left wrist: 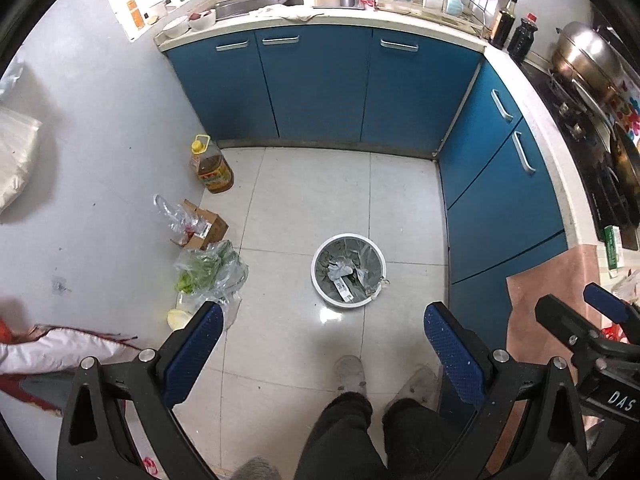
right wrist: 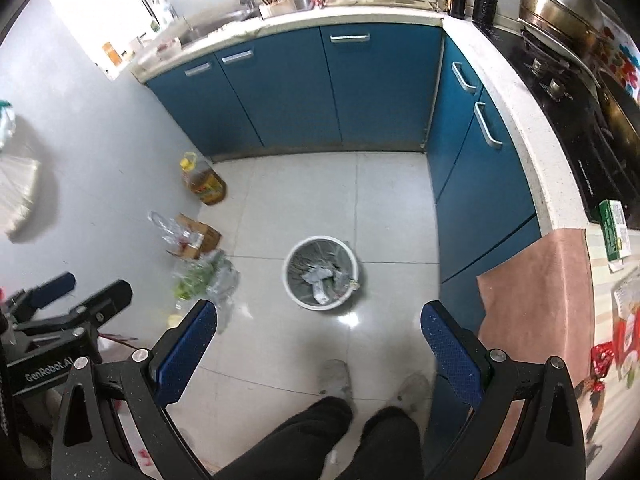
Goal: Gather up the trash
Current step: 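Raise both tools away from the bin, then grasp the red snack packet with left tool while right tool grasps the green stub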
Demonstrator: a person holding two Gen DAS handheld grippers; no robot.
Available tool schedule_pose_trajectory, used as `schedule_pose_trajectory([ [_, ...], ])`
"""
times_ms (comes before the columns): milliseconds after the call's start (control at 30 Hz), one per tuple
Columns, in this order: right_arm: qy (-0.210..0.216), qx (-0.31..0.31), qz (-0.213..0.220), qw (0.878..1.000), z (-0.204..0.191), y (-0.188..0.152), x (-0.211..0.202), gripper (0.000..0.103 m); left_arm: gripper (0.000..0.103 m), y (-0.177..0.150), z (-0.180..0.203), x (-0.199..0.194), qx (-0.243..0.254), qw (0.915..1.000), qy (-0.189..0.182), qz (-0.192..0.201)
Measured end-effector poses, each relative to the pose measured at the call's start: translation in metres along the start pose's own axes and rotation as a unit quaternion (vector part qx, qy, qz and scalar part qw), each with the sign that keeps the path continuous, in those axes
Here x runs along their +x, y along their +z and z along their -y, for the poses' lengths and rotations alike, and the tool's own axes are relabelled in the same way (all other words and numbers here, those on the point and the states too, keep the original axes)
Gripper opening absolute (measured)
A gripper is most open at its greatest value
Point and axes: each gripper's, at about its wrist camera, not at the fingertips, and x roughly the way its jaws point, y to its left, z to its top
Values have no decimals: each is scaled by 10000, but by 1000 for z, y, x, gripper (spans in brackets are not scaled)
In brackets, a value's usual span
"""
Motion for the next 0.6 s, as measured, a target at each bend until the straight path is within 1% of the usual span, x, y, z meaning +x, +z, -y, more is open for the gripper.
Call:
schedule_pose_trajectory([
  [100,209,329,121,9992,18,2,-17,103,103,3,16,-12,89,9998,169,80],
  [167,203,610,255,9976,38,1,-31,103,103,8,35,-19,276,9992,200,212],
  [233,155,888,377,9952,63,-2,-44,103,103,15,62,-26,508,9977,193,399],
  [333,-40,1419,538,9884,116,-13,-68,103,103,24,115,-32,899,9946,-7,510],
  [367,-189,1684,577,9838,143,-22,-77,103,103,25,135,-32,1041,9933,-96,488],
  [400,-293,1854,589,9805,159,-28,-82,103,103,25,163,-32,1254,9908,-250,442],
  [467,-574,2421,632,9665,215,-52,-99,103,103,20,213,-30,1676,9843,-425,359],
  [500,-692,2606,632,9609,236,-62,-105,103,103,14,246,-28,1971,9785,-548,281],
  [567,-991,3093,632,9437,288,-87,-119,103,103,3,299,-24,2397,9680,-732,123],
  [600,-1142,3353,632,9330,314,-103,-127,103,103,-5,333,-19,2636,9610,-834,-11],
])
